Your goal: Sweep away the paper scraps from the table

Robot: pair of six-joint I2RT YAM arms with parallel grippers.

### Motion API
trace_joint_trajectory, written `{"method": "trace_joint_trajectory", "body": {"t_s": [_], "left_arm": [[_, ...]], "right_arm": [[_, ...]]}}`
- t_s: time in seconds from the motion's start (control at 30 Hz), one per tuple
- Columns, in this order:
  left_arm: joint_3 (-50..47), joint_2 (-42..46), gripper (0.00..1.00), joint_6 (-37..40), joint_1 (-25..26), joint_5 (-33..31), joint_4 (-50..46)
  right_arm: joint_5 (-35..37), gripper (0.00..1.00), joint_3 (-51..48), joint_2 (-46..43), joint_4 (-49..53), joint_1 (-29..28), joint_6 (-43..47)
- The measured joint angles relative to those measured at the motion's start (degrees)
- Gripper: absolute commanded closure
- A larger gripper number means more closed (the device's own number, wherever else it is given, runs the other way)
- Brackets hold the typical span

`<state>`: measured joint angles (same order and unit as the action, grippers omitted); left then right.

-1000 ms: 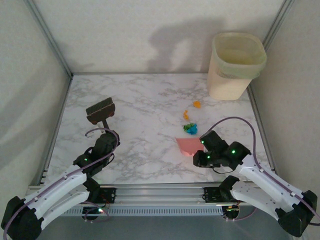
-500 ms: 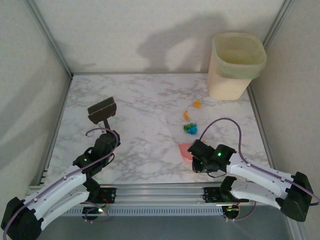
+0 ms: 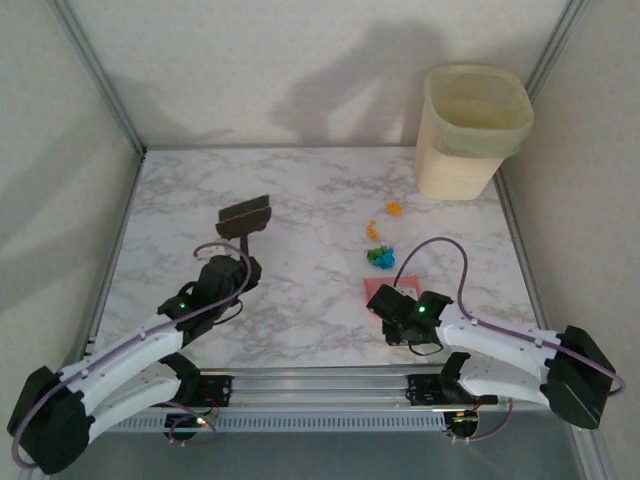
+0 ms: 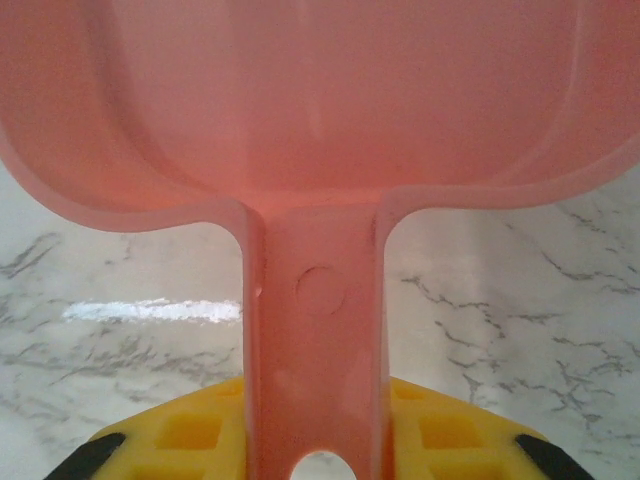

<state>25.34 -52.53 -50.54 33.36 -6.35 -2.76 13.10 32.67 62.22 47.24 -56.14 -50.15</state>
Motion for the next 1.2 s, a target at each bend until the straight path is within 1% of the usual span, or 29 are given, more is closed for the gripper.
{"method": "trace_joint_trajectory", "body": {"t_s": [0.13, 0.23, 0.33, 0.5, 0.7, 0.93, 1.07, 1.2], "left_arm": [[5.66, -7.1, 1.0, 0.0, 3.41, 5.25, 0.87], [10.4, -12.7, 1.0, 0.17, 6.05, 9.03, 1.46], [15.15, -18.64, 1.0, 0.31, 7.54, 12.87, 2.03], [23.08, -28.65, 1.0, 0.39, 9.4, 19.28, 2.36], [33.46, -38.21, 1.0, 1.31, 12.72, 23.54, -0.59], [41.11, -45.7, 1.0, 3.04, 15.67, 27.41, -5.03], [41.75, -47.52, 1.0, 4.13, 17.4, 28.5, -6.78], [41.75, -47.54, 1.0, 4.72, 17.99, 29.29, -6.97]], "right_arm": [[0.42, 1.0, -0.04, 2.71, -1.95, 0.42, 0.09], [0.13, 1.0, -0.92, 2.82, -4.39, 2.34, 0.83], [-0.92, 1.0, -2.08, 2.43, -6.58, 4.26, 1.53], [-1.81, 1.0, -3.06, 1.6, -8.68, 5.81, 2.69], [-2.4, 1.0, -3.28, 1.46, -9.4, 6.29, 3.06], [-2.64, 1.0, -3.63, 1.2, -10.23, 6.51, 3.61], [-2.64, 1.0, -3.65, 1.2, -10.27, 6.51, 3.93], [-2.64, 1.0, -3.65, 1.2, -10.27, 6.51, 4.13]]}}
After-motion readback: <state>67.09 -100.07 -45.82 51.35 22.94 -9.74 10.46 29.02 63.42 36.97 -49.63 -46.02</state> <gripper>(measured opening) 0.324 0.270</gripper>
